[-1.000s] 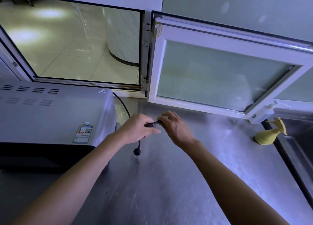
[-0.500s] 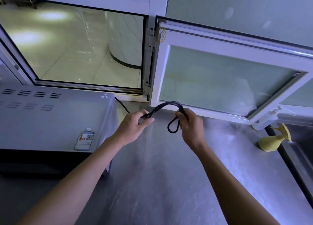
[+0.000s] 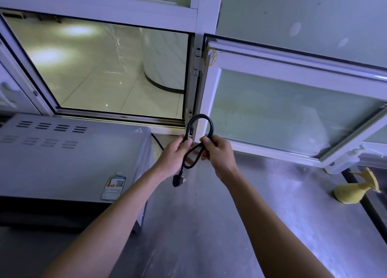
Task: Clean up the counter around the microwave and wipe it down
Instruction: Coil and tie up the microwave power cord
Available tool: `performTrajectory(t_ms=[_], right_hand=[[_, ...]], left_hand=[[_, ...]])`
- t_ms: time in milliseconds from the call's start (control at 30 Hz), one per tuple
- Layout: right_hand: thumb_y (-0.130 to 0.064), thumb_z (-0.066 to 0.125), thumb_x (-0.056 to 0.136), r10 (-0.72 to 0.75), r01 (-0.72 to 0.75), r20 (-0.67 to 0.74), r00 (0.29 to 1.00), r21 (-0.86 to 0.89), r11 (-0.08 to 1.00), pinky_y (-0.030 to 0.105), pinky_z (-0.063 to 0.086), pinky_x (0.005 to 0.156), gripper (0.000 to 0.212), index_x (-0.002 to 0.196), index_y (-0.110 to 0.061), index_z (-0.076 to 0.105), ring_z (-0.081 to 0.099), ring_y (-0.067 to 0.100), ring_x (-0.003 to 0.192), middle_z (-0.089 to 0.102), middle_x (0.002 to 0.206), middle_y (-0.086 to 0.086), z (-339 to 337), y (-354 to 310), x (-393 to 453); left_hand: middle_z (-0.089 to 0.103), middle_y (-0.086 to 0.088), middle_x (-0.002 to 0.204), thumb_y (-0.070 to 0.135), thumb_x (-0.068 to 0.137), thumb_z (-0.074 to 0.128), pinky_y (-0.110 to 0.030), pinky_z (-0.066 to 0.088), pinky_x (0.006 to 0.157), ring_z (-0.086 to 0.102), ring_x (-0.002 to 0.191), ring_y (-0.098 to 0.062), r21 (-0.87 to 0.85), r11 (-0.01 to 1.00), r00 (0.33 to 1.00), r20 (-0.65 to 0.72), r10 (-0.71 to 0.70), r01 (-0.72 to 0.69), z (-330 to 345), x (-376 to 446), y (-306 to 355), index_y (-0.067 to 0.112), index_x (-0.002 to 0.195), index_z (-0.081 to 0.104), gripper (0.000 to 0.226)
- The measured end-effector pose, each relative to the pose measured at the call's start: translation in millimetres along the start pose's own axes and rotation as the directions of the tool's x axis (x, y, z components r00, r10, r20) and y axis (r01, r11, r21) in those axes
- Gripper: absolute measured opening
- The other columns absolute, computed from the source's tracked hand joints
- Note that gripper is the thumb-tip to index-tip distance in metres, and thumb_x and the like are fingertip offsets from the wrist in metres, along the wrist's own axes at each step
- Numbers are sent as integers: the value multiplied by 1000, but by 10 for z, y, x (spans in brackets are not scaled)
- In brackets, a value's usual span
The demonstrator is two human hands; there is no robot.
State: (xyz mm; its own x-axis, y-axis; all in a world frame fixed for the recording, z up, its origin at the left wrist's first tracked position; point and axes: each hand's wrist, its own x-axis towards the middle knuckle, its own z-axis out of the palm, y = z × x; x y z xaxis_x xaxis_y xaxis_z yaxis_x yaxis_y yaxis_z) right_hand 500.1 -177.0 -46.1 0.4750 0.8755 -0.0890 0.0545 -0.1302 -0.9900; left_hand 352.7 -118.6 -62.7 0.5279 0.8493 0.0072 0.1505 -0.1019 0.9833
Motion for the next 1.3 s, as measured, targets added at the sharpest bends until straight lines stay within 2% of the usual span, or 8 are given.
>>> performTrajectory(t_ms=[133, 267, 367, 567, 767, 1000, 1167, 1300], right_hand=[[-17, 60, 98, -2, 2, -9, 1000, -8, 1000, 40, 49, 62, 18, 90, -1, 64, 56, 22, 55, 65, 70, 11, 72, 7, 114], [-19, 66, 95, -23, 23, -5, 1000, -17, 1000, 34, 51, 61, 14, 89, -7, 70, 57, 17, 58, 65, 73, 6, 81, -91, 205], [-20, 67, 94, -46, 45, -6, 999, -47, 998, 32, 52, 60, 13, 89, -9, 72, 59, 16, 57, 66, 74, 2, 100, -173, 257], [-20, 70, 92, -65, 65, 5, 998, -105, 992, 35, 56, 63, 13, 88, -8, 72, 60, 13, 55, 67, 77, 4, 122, -312, 370], [-11, 70, 91, -17, 19, 55, 998, -41, 999, 31, 54, 61, 10, 91, -1, 71, 62, 18, 57, 68, 84, 13, 153, -384, 446], [-9, 69, 91, -29, 47, 141, 990, -123, 991, 26, 53, 60, 12, 94, 2, 71, 61, 17, 62, 66, 80, 11, 130, -436, 462], [-18, 66, 93, -144, 176, 147, 979, -240, 955, 29, 55, 61, 9, 98, -15, 73, 66, 13, 74, 72, 89, 3, 89, -637, 544], [-24, 64, 92, -343, 307, -35, 939, -370, 877, 24, 52, 72, 12, 99, -25, 73, 66, 6, 79, 73, 89, -10, 39, -858, 699]], left_hand=[[75, 6, 110, 41, 105, 45, -27, 51, 95, 69, 104, -6, -66, 993, 993, 72, -89, 94, -82, 53, 39, 24, 119, 66, 30], [75, 1, 90, 39, 106, 43, -16, 47, 69, 68, 76, -7, -72, 982, 976, 142, -165, 177, -137, 84, 114, 14, 113, 68, 37], [74, -15, 100, 34, 107, 39, -8, 43, 55, 66, 69, -5, -100, 975, 959, 224, -172, 198, -201, 114, 217, 2, 120, 66, 43], [76, -15, 105, 31, 107, 42, -7, 44, 62, 67, 79, -5, -47, 986, 928, 350, -131, 157, -325, 163, 333, 4, 125, 64, 39], [71, -11, 87, 28, 103, 52, -28, 50, 75, 62, 76, -22, -62, 990, 937, 334, -102, 130, -337, 179, 233, -3, 119, 63, 36], [62, -13, 71, 9, 89, 73, -31, 46, 56, 57, 67, -24, -72, 988, 969, 214, -122, 140, -297, 175, 231, -9, 103, 66, 24], [63, -11, 64, 6, 88, 68, -29, 44, 53, 54, 61, -22, -38, 987, 976, 159, -145, 153, -330, 280, 390, 3, 78, 64, 11], [61, -10, 59, 8, 85, 68, -26, 41, 47, 51, 52, -20, -1, 989, 986, 73, -149, 150, -405, 442, 574, 8, 64, 62, 22]])
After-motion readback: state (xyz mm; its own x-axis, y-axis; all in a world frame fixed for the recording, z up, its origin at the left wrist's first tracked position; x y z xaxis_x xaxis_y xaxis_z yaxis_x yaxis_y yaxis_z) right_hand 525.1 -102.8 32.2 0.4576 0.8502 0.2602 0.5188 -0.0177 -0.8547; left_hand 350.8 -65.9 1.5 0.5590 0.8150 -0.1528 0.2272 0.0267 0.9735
